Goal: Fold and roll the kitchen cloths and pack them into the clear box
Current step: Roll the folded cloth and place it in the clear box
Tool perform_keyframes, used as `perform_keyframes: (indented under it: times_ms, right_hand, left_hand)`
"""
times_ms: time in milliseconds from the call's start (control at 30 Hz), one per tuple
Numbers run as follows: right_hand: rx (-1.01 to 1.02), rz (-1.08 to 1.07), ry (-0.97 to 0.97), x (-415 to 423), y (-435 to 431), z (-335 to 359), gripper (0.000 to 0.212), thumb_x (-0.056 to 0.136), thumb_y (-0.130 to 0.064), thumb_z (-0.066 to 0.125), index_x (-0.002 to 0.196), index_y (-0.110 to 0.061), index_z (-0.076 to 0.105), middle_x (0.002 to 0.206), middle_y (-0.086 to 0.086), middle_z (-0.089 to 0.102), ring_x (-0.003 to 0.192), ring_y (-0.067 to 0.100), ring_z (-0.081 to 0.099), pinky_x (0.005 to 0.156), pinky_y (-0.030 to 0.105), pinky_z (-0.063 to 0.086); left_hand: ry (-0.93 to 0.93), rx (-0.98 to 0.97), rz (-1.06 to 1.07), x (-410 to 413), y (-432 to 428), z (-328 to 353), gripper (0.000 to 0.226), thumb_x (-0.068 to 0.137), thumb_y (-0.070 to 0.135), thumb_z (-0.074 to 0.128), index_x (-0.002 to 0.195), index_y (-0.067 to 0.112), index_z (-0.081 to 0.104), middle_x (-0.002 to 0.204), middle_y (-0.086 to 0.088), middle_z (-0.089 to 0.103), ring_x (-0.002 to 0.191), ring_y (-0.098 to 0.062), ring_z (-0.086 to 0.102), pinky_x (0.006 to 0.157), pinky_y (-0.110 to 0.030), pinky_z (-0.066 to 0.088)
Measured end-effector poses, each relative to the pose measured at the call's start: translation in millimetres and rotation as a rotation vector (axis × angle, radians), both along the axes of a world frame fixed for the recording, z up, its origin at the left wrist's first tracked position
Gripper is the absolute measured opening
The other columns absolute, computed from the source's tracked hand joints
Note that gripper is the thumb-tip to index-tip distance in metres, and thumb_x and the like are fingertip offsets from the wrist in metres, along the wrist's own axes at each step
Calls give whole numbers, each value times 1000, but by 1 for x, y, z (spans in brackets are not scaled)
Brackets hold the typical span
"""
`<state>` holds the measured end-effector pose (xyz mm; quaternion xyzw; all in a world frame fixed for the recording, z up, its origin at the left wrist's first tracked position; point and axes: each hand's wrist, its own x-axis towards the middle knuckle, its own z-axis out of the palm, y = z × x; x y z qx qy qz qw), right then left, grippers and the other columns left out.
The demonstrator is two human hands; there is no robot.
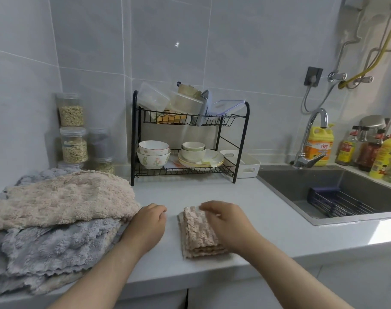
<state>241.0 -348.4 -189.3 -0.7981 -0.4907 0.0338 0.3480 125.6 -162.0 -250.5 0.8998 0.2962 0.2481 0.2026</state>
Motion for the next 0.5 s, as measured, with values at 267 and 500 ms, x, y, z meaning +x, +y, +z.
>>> perform_keyframes:
  times_ms: [267,500]
  right_hand:
    - [-332,47,-146,49,-4,-27,43,105,-27,33,144,-8,39,153,12,34,142,23,26,111,25,17]
    - [-266,-122,-6,58,-7,-47,49,99,-47,37,127,-9,49,131,6,47,126,26,44,107,37,33]
  left_hand:
    - [427,181,-345,35,-56,24,65,101,50,25,155,21,3,162,4,-4,148,-10,-7,120,-32,0]
    - [599,130,-293,25,-49,8,77,94,65,16,153,23,-10,161,6,-13,148,-11,-13,121,-38,-2]
